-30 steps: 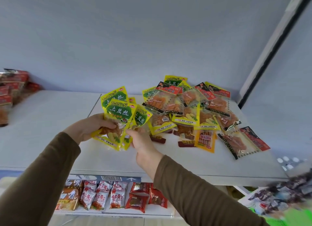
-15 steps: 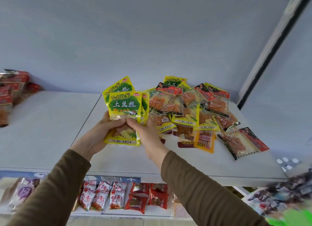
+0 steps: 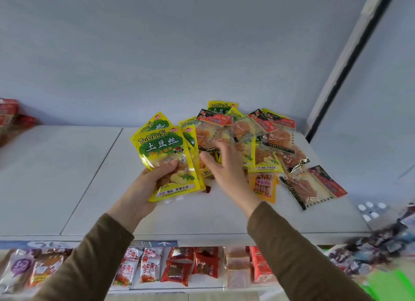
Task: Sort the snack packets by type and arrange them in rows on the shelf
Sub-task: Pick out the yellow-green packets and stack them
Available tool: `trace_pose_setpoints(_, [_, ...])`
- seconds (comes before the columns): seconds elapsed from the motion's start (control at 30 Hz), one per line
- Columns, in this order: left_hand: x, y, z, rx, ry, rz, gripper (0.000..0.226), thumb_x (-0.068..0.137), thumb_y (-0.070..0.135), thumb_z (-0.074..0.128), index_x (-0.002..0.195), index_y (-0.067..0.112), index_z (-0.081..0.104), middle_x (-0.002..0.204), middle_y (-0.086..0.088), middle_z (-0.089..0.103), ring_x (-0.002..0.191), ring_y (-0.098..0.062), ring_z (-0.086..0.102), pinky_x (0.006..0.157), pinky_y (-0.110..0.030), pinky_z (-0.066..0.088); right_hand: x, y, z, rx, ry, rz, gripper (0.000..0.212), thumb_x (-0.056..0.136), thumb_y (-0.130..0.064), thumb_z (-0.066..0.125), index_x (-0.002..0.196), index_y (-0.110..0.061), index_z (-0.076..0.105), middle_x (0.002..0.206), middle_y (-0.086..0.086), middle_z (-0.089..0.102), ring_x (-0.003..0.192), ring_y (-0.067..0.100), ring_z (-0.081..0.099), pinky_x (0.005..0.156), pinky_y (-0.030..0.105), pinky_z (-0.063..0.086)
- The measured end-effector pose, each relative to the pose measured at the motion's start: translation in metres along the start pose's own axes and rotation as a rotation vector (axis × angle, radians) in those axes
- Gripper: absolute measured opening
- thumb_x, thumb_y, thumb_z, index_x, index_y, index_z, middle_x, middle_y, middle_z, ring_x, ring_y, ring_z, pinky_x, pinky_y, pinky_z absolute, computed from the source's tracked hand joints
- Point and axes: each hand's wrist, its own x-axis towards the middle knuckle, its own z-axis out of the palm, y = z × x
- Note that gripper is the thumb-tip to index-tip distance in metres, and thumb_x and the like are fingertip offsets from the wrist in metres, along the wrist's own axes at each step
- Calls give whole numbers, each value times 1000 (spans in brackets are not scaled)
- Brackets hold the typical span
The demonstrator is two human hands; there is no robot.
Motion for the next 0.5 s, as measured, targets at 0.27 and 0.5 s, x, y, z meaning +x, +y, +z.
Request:
trace_pose_setpoints(0.27, [8, -11, 17, 16, 6, -36, 34, 79, 21, 76, 111, 8, 74, 102, -18, 78, 76, -27, 77, 63, -36, 63, 12, 108, -98, -531, -218, -16, 90, 82, -47, 76, 156, -41, 25, 164, -10, 22, 151, 23, 16, 121, 47, 18])
trace_pose_setpoints(0.5, [16, -16, 27, 20, -16, -54, 30, 79, 22, 77, 106, 9, 77, 102, -17, 78, 78, -27, 78, 63, -36, 62, 27, 120, -89, -652, -231, -114, 75, 89, -43, 67, 154, -47, 30, 164, -18, 24, 147, 21, 19, 120, 56, 26])
